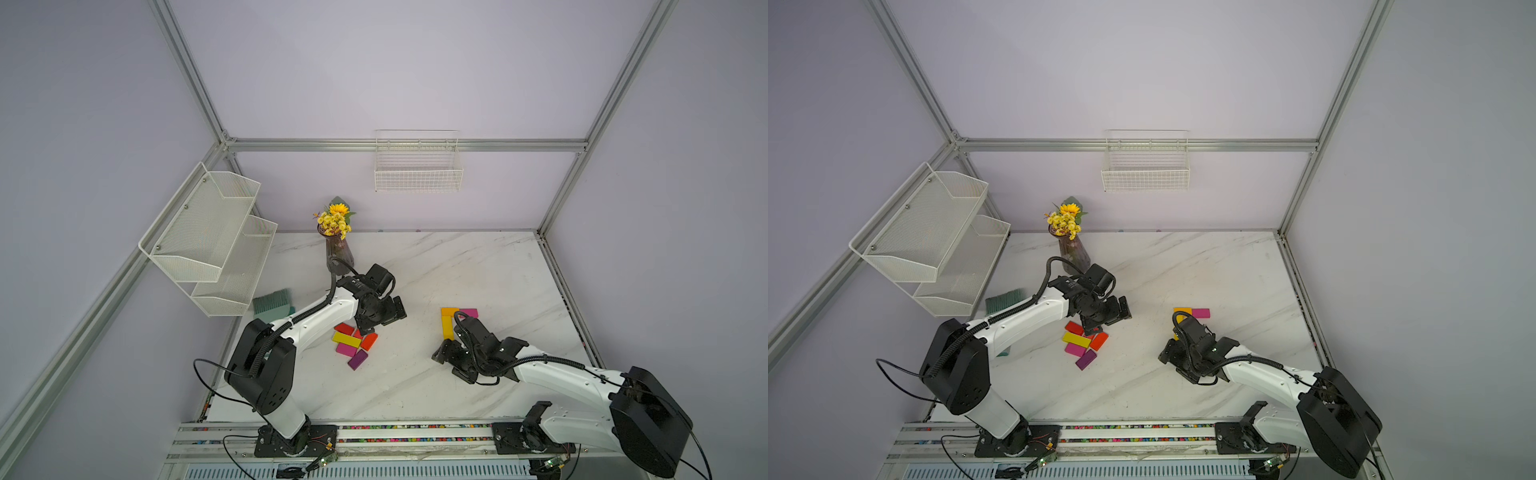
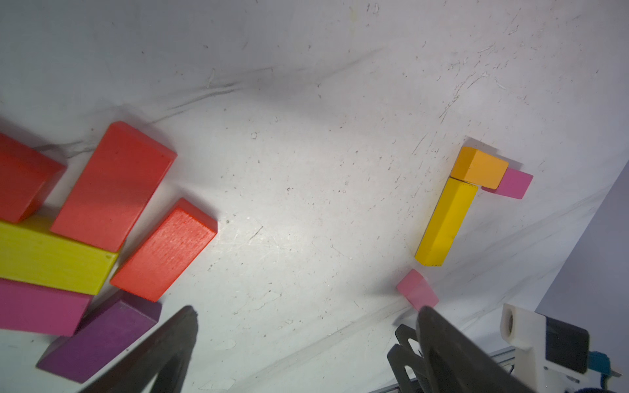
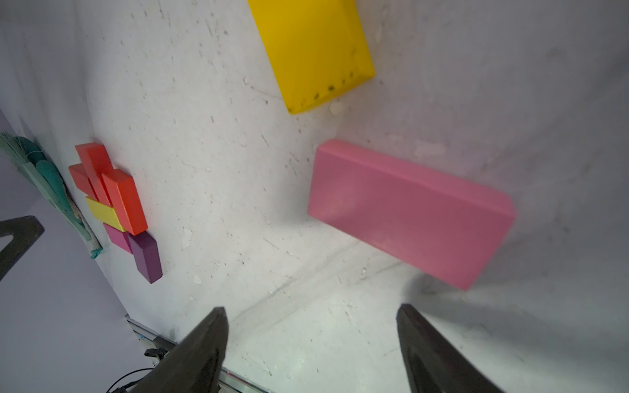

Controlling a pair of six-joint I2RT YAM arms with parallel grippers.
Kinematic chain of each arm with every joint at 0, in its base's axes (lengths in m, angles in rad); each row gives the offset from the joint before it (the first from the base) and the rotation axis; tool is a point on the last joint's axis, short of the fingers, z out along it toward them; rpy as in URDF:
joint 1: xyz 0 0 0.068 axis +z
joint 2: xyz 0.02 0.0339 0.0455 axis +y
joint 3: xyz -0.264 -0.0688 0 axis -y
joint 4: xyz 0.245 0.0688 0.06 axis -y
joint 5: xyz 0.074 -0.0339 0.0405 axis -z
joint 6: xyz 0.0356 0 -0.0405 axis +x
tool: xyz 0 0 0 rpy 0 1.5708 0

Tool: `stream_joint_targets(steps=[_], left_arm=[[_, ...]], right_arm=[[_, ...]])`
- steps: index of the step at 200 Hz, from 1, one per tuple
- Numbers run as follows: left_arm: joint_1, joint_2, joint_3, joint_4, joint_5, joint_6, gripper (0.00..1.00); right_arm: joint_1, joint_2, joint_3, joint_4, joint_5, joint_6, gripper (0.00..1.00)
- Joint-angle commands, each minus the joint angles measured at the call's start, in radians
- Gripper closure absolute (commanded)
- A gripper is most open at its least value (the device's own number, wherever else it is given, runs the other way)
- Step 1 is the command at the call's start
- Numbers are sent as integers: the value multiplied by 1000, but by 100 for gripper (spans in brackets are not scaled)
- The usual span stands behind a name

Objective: Assemble the letter c with building blocks
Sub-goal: Assemble the building block at the center of the board.

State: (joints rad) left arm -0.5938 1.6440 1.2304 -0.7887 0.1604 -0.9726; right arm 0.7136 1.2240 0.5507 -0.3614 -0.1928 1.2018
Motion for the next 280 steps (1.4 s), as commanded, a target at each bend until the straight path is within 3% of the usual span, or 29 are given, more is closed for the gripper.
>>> stream_joint_targets(steps=[1, 193, 223, 280], left_arm=[[8, 5, 27, 26, 27, 15, 0], [6, 2, 14, 40, 48, 6, 0], [6, -4, 16, 50, 64, 11, 0], [5, 15, 40, 57, 81, 31, 0]], right_arm=[[-10, 7, -3, 13, 36, 34, 20], [-155, -7, 51, -16, 1, -48, 19], [-155, -35, 139, -180, 59, -175, 19], [-117, 99, 359, -414, 235, -482, 19]])
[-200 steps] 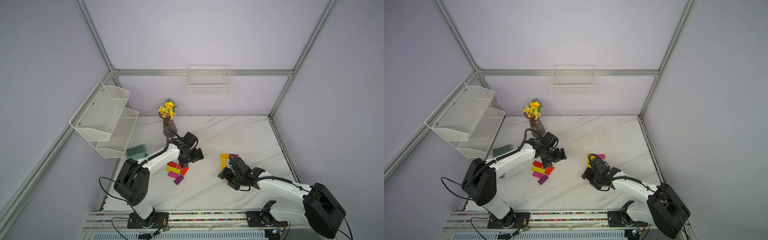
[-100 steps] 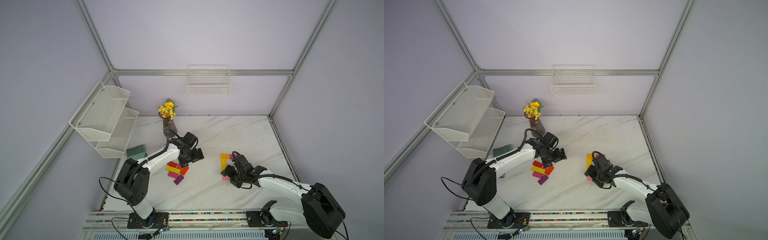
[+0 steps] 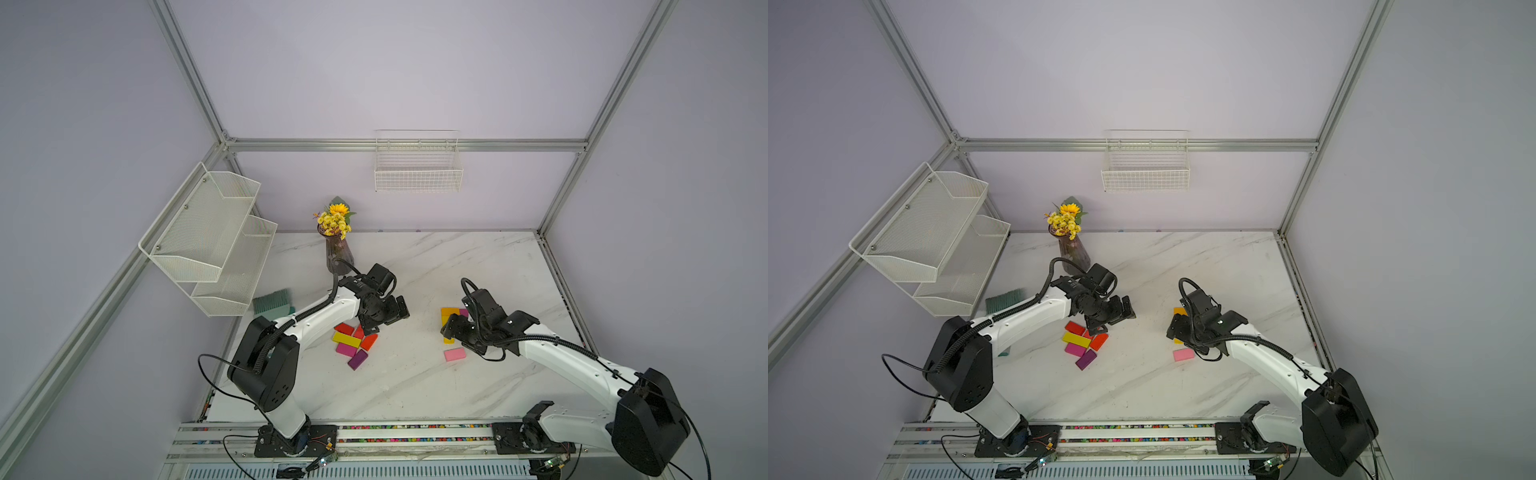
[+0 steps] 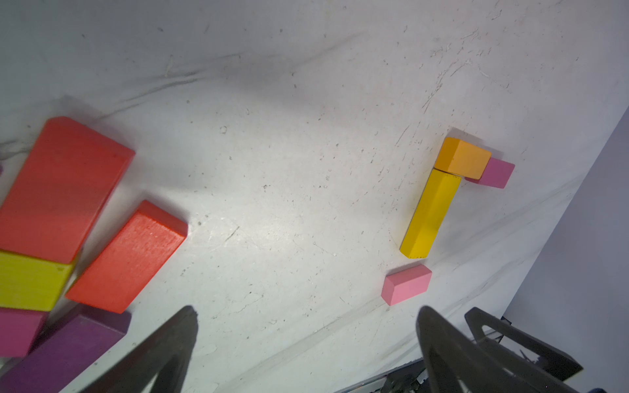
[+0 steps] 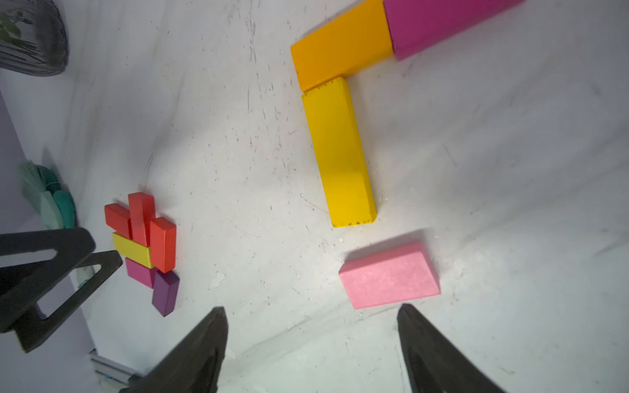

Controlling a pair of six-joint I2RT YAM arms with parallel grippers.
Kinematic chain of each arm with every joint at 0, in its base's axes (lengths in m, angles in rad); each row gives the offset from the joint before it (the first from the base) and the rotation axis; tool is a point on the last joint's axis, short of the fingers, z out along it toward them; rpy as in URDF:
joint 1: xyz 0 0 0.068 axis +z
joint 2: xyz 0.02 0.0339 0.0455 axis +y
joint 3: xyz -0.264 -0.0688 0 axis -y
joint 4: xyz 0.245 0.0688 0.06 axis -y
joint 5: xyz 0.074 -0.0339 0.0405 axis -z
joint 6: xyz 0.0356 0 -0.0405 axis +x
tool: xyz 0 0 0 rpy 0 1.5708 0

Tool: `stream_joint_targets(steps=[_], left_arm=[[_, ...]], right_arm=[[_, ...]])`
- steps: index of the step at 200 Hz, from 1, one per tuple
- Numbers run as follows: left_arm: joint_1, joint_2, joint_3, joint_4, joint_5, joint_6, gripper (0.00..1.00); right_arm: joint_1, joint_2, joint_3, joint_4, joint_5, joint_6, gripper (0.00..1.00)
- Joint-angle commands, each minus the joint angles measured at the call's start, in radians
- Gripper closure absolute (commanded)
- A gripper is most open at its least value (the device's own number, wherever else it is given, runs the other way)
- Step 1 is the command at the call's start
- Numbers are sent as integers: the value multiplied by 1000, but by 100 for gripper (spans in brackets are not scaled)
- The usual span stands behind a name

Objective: Assemble the letter c with building blocks
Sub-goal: Assemble the building block at the center of the board.

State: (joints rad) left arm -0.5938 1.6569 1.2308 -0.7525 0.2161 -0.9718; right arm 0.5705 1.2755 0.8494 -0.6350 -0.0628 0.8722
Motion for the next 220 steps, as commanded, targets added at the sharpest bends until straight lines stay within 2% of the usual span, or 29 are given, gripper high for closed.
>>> stream_joint_targets(steps=[1, 35, 122, 220], left_arm=[[5, 2, 40, 21, 26, 30, 0], [5, 16, 52, 22, 33, 36, 0], [5, 11, 35, 31, 39, 36, 0], [6, 12, 35, 34, 42, 35, 0]], right_arm=[[28, 49, 64, -143, 108, -155, 19], [76, 128, 106, -181, 148, -219, 18], [98, 208, 44, -134, 128, -259, 12], [111, 293, 47, -120, 158, -271, 17]])
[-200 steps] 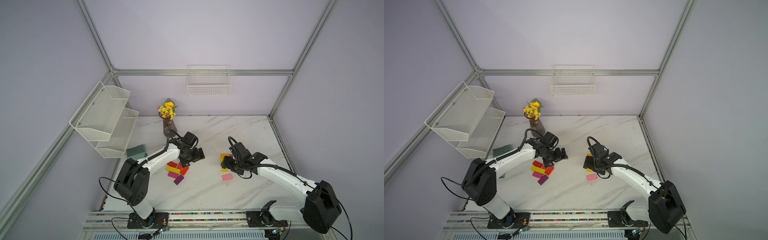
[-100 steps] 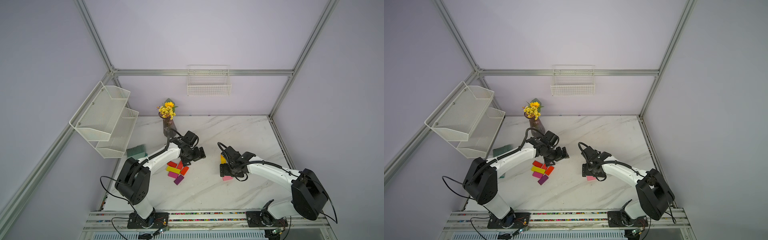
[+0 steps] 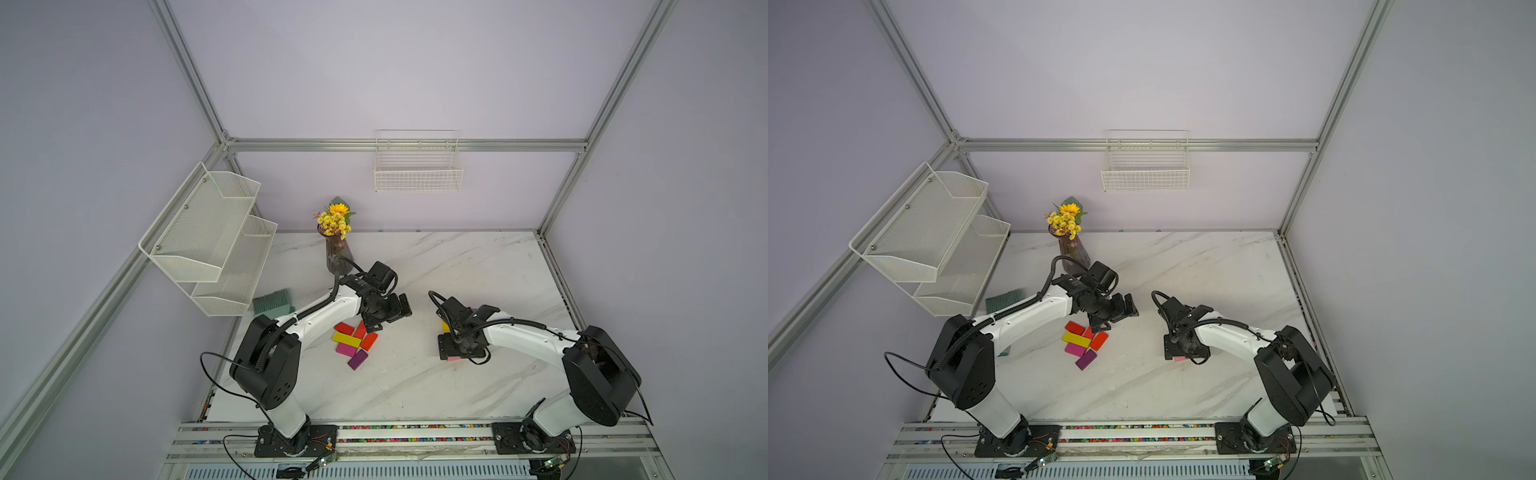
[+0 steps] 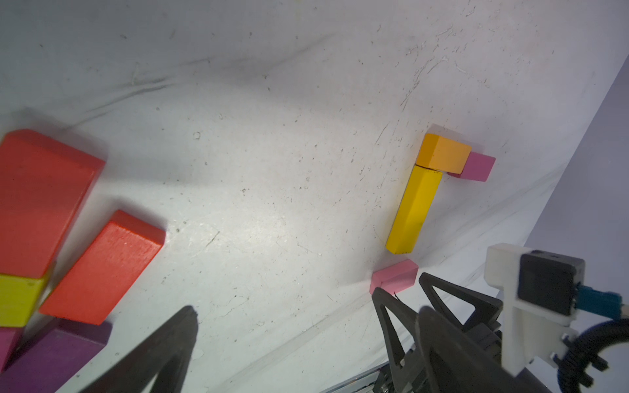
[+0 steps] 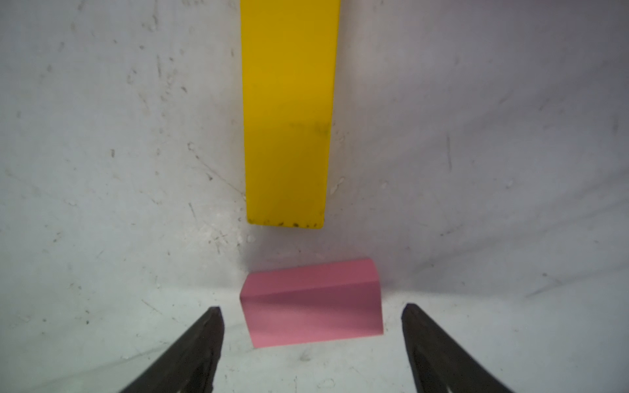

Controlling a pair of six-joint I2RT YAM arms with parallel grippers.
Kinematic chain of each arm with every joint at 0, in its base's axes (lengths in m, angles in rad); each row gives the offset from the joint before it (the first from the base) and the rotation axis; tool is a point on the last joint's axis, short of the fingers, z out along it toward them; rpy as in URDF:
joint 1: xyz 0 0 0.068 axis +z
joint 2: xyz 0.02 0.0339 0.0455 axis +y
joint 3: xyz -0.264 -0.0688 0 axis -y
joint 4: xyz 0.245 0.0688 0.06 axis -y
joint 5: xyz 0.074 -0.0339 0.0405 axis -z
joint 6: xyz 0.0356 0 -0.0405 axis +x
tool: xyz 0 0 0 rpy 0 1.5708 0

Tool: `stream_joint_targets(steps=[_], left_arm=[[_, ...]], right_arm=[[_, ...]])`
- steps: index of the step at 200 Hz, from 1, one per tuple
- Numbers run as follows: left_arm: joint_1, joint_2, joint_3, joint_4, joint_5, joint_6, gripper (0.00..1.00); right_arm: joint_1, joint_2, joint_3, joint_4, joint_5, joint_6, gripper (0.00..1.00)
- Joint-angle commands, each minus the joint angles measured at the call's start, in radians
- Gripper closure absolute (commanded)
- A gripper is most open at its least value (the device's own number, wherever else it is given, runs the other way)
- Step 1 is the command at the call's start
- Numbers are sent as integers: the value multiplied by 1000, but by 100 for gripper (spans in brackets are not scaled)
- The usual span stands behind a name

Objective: Assemble the letter c with building blocks
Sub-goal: Assemble the building block at the center of the board.

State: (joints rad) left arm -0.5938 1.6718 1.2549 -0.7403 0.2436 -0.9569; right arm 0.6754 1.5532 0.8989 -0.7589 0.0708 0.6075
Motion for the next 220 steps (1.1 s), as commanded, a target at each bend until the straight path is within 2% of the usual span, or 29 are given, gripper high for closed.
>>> stream_joint_targets(steps=[1, 72, 121, 163, 220], left_arm=[[6, -3, 11, 21, 15, 20, 0], [6, 3, 14, 23, 18, 21, 0], [6, 4, 14, 23, 20, 24, 0], [8, 12, 17, 24, 22, 26, 0], [9, 25, 26, 26, 29, 30, 0]], right_arm=[[6, 15, -3, 5, 24, -6, 17], [6, 54, -9, 23, 24, -14, 18], [6, 59, -13, 32, 18, -8, 25], [6, 49, -11, 30, 13, 8, 36], [6, 16, -7, 23, 15, 67, 39]])
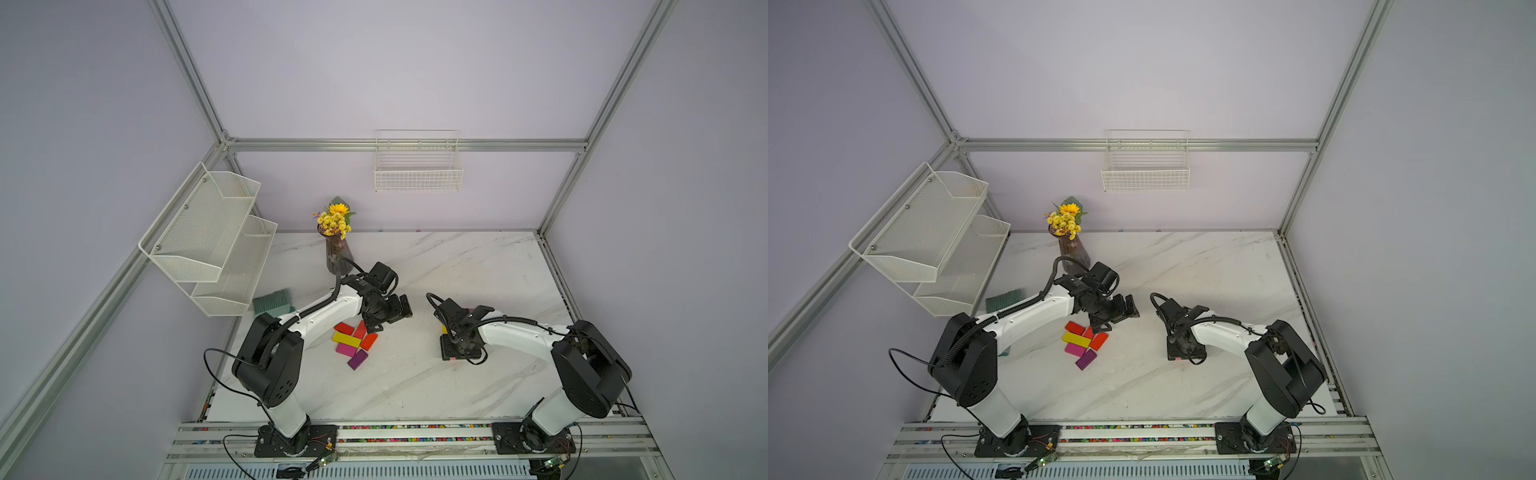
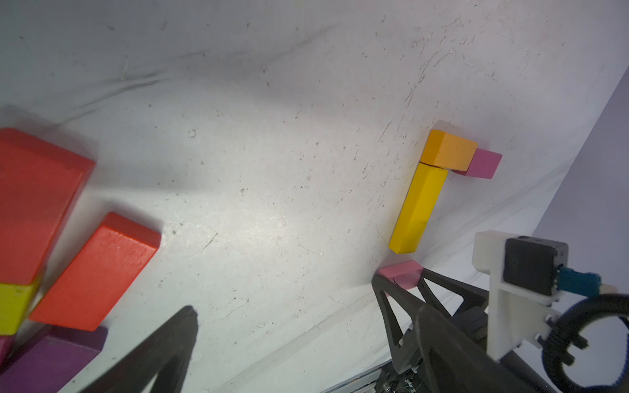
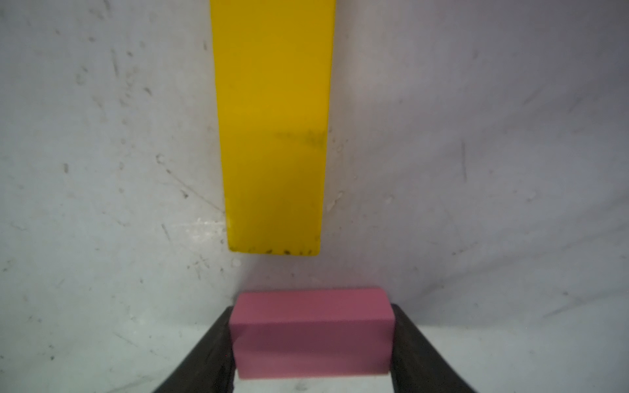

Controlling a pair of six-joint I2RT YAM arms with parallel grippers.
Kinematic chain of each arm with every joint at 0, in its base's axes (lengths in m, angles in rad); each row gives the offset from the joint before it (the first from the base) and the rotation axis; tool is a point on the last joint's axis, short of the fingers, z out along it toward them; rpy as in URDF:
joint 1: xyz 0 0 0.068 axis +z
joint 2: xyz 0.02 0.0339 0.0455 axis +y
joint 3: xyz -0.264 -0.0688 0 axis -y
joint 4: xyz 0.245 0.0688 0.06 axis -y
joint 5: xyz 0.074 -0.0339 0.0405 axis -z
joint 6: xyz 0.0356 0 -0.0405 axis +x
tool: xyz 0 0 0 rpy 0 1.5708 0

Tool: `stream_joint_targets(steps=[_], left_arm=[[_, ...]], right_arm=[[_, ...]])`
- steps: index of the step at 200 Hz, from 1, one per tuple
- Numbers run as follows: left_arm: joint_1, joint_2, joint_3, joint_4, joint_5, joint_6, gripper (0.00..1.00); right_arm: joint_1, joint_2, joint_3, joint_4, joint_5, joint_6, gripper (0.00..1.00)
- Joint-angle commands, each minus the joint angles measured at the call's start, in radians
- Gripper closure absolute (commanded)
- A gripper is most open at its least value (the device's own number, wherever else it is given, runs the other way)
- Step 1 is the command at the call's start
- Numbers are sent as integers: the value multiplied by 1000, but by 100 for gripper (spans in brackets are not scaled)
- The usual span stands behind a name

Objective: Assemble the letter c with building blocks
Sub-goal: Assemble the building block at the center of the board.

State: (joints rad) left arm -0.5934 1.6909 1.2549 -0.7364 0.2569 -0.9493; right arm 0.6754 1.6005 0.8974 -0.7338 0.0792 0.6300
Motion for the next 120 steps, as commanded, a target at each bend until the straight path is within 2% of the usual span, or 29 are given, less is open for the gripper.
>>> stream_joint_targets(steps=[1, 120], left_arm=[[8, 6, 26, 22, 16, 22, 0], [13, 22, 45, 13, 24, 32, 0]], right_arm=[[6, -31, -4, -3, 6, 44, 39], [6, 10, 40, -10, 56, 65, 39]])
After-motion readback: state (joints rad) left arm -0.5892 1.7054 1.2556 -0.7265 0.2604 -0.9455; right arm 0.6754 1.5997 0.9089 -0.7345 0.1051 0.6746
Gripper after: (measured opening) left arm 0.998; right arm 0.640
